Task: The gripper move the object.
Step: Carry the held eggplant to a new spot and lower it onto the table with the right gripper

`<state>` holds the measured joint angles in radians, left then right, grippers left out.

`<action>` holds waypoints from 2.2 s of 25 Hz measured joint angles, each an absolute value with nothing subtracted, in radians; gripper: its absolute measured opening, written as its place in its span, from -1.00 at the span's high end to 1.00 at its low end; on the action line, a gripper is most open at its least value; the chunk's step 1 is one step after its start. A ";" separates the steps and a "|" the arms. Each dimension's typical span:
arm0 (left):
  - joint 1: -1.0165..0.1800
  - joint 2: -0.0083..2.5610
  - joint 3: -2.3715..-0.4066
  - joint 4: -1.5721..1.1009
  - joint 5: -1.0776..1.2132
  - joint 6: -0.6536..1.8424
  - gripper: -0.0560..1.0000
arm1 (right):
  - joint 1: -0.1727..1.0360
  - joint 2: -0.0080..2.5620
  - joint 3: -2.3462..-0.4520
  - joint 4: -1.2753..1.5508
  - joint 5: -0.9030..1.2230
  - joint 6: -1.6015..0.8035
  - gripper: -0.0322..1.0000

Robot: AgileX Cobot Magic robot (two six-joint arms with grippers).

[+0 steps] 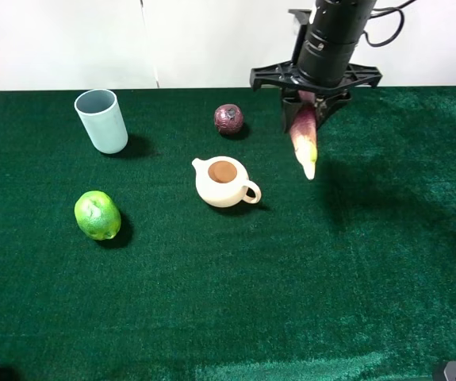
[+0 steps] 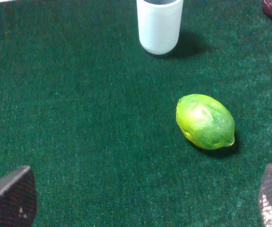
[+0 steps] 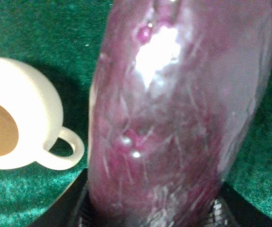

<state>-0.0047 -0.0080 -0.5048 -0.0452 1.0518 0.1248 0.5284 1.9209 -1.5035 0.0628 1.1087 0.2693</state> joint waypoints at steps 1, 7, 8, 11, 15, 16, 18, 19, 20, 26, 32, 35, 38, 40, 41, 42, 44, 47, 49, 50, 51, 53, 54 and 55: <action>-0.005 -0.008 -0.505 -0.045 1.052 0.125 -0.90 | 0.535 1.925 -1.503 0.063 1.102 0.258 0.32; -0.005 -0.008 -0.505 -0.045 1.052 0.125 -0.90 | 0.543 1.955 -1.503 0.067 1.086 0.205 0.32; -0.005 -0.008 -0.505 -0.045 1.052 0.125 -0.90 | 0.543 1.958 -1.503 0.067 1.073 0.197 0.32; -0.005 -0.008 -0.505 -0.045 1.052 0.125 -0.90 | 0.543 1.965 -1.502 0.068 1.046 0.175 0.32; -0.005 -0.008 -0.505 -0.045 1.052 0.125 -0.90 | 0.543 1.977 -1.485 0.089 1.032 0.147 0.32; -0.005 -0.008 -0.505 -0.045 1.052 0.125 -0.90 | 0.543 1.980 -1.477 0.093 1.019 0.143 0.32; -0.005 -0.008 -0.505 -0.045 1.052 0.125 -0.90 | 0.543 1.980 -1.456 0.095 0.999 0.137 0.32; -0.005 -0.008 -0.505 -0.045 1.052 0.125 -0.90 | 0.543 1.980 -1.446 0.096 0.987 0.134 0.32; -0.005 -0.008 -0.505 -0.045 1.052 0.125 -0.90 | 0.543 1.980 -1.431 0.097 0.976 0.131 0.32; -0.005 -0.008 -0.505 -0.045 1.052 0.125 -0.90 | 0.543 1.993 -1.348 0.124 0.906 0.116 0.32; -0.005 -0.008 -0.505 -0.045 1.052 0.125 -0.90 | 0.543 2.025 -1.322 0.125 0.855 0.103 0.32; -0.005 -0.008 -0.505 -0.045 1.052 0.125 -0.90 | 0.543 2.043 -1.322 0.114 0.834 0.102 0.32; -0.005 -0.008 -0.505 -0.045 1.052 0.125 -0.90 | 0.543 2.062 -1.322 0.087 0.819 0.102 0.32; -0.005 -0.008 -0.505 -0.045 1.052 0.125 -0.90 | 0.543 2.076 -1.322 0.064 0.813 0.109 0.32; -0.005 -0.008 -0.505 -0.045 1.052 0.125 -0.90 | 0.543 2.083 -1.322 0.053 0.813 0.109 0.32; -0.005 -0.008 -0.505 -0.045 1.052 0.125 -0.90 | 0.543 2.091 -1.322 0.048 0.812 0.109 0.32; -0.005 -0.008 -0.505 -0.045 1.052 0.125 -0.90 | 0.543 2.103 -1.322 0.036 0.810 0.112 0.32; -0.005 -0.008 -0.505 -0.045 1.052 0.125 -0.90 | 0.543 2.117 -1.322 0.023 0.810 0.122 0.32; -0.005 -0.008 -0.505 -0.045 1.052 0.125 -0.90 | 0.543 2.122 -1.322 0.012 0.809 0.135 0.32; -0.005 -0.008 -0.505 -0.045 1.052 0.125 -0.90 | 0.543 2.122 -1.322 0.007 0.809 0.141 0.32; -0.005 -0.008 -0.505 -0.045 1.052 0.125 -0.90 | 0.543 2.122 -1.322 0.000 0.809 0.149 0.32; -0.005 -0.008 -0.505 -0.045 1.052 0.125 -0.90 | 0.543 2.122 -1.322 -0.009 0.809 0.156 0.32; -0.005 -0.008 -0.505 -0.045 1.052 0.125 -0.90 | 0.543 2.122 -1.322 -0.013 0.809 0.158 0.32; -0.005 -0.008 -0.505 -0.045 1.052 0.125 -0.90 | 0.543 2.122 -1.322 -0.019 0.809 0.158 0.29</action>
